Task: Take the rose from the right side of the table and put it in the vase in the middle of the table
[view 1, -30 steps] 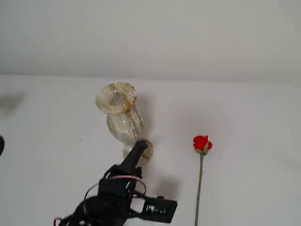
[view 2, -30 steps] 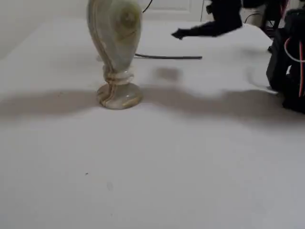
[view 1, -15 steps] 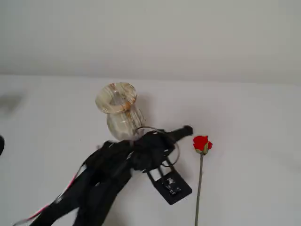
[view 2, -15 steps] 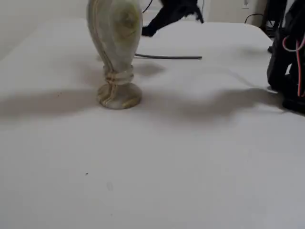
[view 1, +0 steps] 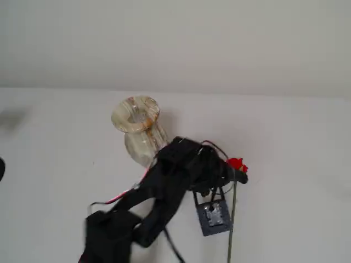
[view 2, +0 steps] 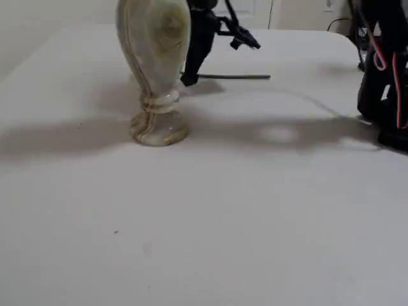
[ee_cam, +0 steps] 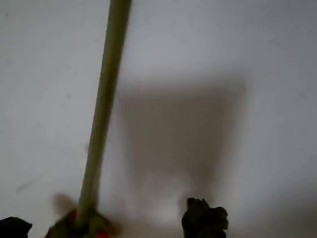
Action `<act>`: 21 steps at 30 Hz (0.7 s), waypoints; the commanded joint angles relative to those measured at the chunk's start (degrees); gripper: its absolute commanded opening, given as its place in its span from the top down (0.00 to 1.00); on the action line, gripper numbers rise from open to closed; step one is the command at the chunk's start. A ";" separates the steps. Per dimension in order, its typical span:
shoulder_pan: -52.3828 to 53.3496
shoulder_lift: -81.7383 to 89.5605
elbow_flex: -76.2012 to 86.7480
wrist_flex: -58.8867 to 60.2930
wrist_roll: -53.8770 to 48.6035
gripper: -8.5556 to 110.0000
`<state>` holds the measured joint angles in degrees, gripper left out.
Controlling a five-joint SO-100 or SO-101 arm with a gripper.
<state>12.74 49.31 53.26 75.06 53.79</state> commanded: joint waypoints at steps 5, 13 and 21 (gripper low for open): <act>1.32 -31.99 -63.02 23.82 0.88 0.61; 1.14 -36.56 -63.02 23.73 -0.18 0.65; -0.88 -37.18 -63.02 28.21 -6.33 0.73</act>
<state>13.45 12.39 -9.40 100.11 50.62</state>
